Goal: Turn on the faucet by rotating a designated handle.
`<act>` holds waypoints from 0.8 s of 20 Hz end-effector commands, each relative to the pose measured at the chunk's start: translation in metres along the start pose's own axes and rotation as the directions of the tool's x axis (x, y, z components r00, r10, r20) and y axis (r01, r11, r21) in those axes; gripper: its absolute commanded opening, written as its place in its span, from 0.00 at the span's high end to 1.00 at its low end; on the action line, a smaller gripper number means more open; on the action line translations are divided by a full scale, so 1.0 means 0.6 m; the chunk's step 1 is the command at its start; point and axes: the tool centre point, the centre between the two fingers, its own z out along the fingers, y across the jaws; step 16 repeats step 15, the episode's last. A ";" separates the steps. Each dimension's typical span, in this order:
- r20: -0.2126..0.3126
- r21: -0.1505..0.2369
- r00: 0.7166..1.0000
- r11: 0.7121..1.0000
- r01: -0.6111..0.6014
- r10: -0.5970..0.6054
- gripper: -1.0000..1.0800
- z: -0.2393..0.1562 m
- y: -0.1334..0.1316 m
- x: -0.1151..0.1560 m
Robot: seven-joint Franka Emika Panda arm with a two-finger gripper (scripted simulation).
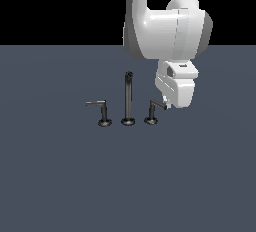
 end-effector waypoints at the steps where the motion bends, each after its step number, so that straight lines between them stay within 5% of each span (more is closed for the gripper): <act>1: 0.000 -0.001 1.000 1.000 -0.002 0.002 1.00 0.000 0.002 0.002; 16: 0.002 -0.011 1.000 1.000 -0.004 0.004 1.00 -0.001 0.051 -0.069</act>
